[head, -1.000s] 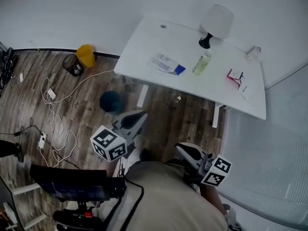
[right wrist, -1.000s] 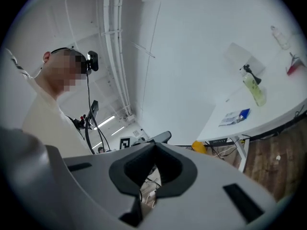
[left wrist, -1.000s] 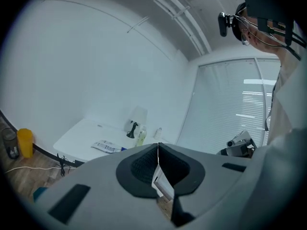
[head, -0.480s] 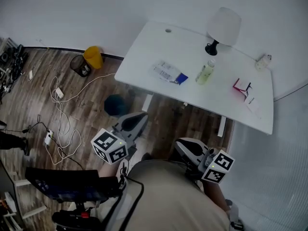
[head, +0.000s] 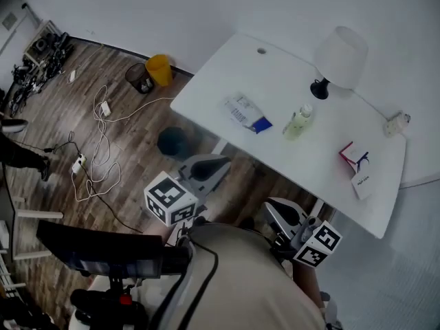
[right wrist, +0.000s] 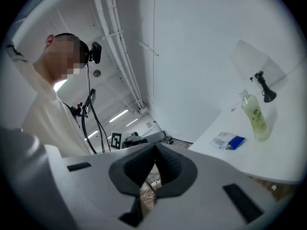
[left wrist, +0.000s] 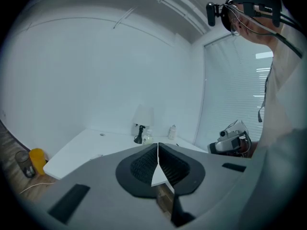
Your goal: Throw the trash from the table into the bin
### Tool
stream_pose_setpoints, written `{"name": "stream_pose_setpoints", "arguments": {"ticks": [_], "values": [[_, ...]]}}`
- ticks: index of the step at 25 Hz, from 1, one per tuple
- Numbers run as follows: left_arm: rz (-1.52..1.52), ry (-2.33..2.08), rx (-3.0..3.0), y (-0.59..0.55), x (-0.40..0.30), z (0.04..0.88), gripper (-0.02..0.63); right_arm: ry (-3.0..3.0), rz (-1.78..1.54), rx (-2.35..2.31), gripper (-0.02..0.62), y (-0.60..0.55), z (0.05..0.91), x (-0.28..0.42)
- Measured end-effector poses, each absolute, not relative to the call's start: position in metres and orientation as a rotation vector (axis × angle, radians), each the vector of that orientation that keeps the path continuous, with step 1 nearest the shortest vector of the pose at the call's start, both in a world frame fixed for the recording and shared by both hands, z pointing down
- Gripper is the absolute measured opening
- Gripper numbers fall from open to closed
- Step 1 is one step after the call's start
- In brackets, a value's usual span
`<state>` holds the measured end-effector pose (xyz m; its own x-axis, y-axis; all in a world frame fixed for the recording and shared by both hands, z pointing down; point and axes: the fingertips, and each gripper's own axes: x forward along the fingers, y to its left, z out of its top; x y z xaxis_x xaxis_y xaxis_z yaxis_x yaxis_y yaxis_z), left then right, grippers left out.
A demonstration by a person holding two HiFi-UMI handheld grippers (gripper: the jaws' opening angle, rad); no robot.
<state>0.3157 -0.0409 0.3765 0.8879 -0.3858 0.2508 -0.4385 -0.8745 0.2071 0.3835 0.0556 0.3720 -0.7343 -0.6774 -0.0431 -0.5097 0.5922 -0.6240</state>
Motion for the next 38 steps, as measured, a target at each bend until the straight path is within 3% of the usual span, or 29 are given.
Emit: {"name": "stream_pose_setpoints", "arguments": {"ticks": [14, 23, 31, 32, 34, 38], "values": [[0.304, -0.865, 2.765, -0.075, 0.317, 0.378, 0.012, 2.640, -0.925, -0.754, 0.014, 0.010, 0.380, 0.403], [0.249, -0.640, 2.819, -0.160, 0.298, 0.392, 0.012, 2.778, -0.842, -0.908, 0.014, -0.061, 0.383, 0.337], [0.478, -0.366, 2.955, -0.235, 0.280, 0.429, 0.015, 2.668, -0.939, -1.112, 0.014, -0.130, 0.399, 0.288], [0.542, -0.321, 2.971, -0.240, 0.284, 0.440, 0.024, 2.665, -0.944, -1.132, 0.014, -0.136, 0.402, 0.285], [0.685, -0.212, 2.989, -0.245, 0.298, 0.464, 0.216, 2.654, -0.942, -1.175, 0.014, -0.147, 0.403, 0.286], [0.949, -0.079, 3.027, -0.248, 0.333, 0.513, 0.296, 2.641, -0.967, -1.227, 0.014, -0.163, 0.407, 0.299]]}}
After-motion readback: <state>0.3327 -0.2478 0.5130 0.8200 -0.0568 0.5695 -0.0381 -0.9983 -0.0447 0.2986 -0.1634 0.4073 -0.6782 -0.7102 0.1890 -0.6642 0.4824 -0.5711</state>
